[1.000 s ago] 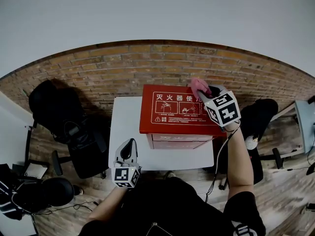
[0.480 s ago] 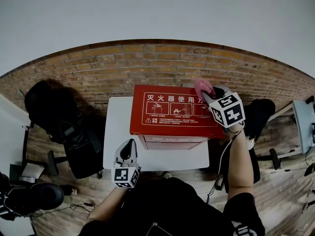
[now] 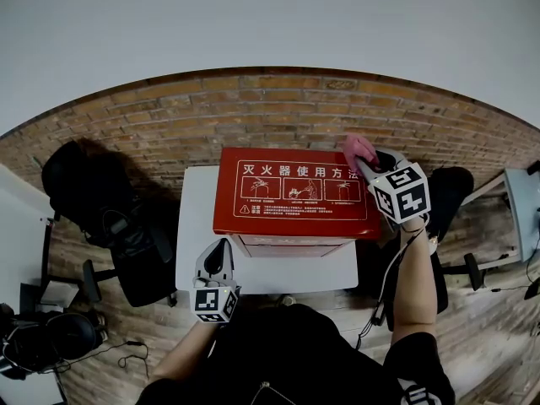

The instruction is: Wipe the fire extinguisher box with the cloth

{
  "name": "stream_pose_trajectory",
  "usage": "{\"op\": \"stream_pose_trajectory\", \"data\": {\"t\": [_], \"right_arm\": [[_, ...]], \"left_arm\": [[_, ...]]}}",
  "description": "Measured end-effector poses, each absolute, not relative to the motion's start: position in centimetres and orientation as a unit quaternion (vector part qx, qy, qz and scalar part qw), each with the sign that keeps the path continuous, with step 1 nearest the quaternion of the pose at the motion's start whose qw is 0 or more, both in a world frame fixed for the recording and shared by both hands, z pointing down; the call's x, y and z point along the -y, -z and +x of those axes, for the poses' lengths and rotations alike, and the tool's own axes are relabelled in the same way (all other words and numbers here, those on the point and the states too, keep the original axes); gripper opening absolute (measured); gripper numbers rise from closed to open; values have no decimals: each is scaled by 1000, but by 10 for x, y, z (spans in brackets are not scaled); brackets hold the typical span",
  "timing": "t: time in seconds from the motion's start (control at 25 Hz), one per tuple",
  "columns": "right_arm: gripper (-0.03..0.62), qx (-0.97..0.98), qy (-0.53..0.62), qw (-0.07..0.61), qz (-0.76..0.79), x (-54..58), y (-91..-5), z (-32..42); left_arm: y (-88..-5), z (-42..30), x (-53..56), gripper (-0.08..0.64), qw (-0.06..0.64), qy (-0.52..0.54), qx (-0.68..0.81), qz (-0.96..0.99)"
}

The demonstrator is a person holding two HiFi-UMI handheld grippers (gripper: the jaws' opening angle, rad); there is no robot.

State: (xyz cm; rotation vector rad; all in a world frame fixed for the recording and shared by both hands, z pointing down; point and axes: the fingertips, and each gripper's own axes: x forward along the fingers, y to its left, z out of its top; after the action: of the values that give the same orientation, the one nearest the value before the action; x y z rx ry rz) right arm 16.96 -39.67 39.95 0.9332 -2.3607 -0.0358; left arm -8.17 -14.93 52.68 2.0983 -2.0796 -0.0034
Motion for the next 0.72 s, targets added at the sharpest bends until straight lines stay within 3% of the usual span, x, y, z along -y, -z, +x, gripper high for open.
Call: {"op": "stream_pose_trajectory", "data": {"t": [0.72], "right_arm": [[117,888,9,232,398,407,-398,221]], "left_arm": [[-518,-75,147,21,81,-17,726,683]]}}
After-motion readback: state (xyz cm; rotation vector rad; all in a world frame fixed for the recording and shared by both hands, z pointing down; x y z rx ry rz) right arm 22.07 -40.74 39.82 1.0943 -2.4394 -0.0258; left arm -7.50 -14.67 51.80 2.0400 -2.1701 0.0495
